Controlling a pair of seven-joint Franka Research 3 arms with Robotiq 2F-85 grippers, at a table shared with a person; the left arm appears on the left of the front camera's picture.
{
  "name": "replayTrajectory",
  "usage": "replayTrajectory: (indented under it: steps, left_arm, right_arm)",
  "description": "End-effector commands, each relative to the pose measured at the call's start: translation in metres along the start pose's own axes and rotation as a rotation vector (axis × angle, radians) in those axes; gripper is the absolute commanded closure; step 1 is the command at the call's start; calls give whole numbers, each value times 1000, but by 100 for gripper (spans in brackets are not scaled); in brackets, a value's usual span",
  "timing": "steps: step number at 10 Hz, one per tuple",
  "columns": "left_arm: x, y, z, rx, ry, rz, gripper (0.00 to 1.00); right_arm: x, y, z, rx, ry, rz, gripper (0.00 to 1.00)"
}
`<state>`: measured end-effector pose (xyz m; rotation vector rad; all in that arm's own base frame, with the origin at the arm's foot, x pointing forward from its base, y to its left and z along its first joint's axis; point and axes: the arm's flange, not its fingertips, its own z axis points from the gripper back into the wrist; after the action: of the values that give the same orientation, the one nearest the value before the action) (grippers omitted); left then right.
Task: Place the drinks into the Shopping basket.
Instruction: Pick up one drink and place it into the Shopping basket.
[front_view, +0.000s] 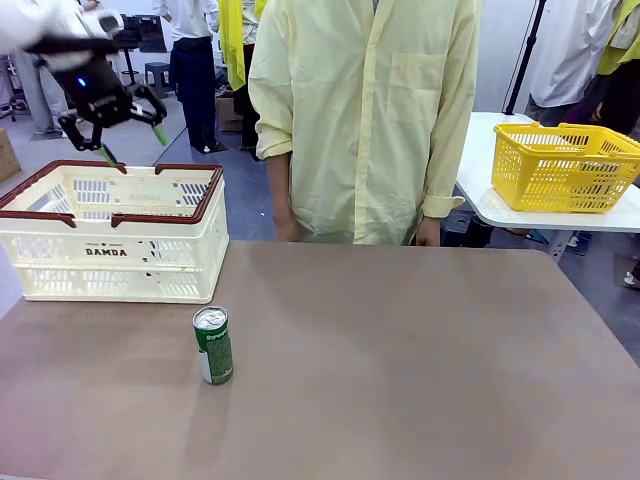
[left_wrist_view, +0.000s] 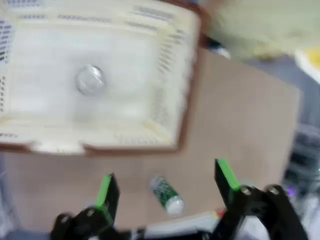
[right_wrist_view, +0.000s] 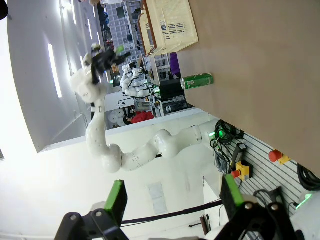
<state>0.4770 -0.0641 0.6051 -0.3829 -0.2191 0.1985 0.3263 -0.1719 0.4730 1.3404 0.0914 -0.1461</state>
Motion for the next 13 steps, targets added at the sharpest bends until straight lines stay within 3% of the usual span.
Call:
replayTrajectory:
  steps: [1,3,4,6,9,11,12,13]
  left_arm:
    - [-46,33,15,-159,265,-144,0]
    - [-91,78,23,-482,424,-350,0]
    - [-102,109,14,-570,443,-339,0]
    - [-134,180,4,-842,347,-397,0]
    - [-179,272,-2,-983,81,-140,0]
    - [-186,293,-15,-939,21,84,0]
    - [-185,290,-4,-949,115,-114,0]
    - [-185,290,-4,-949,115,-114,0]
  right_arm:
    - [-3,3,2,-6,7,3,0]
    - [-3,3,2,-6,7,3,0]
    - [-3,3,2,-6,7,3,0]
    - [-3,3,2,-6,7,3,0]
    - [-3,3,2,-6,7,3,0]
    - [-3,3,2,-6,7,3,0]
    - [-3,3,2,-6,7,3,0]
    - [-3,3,2,-6,7,3,0]
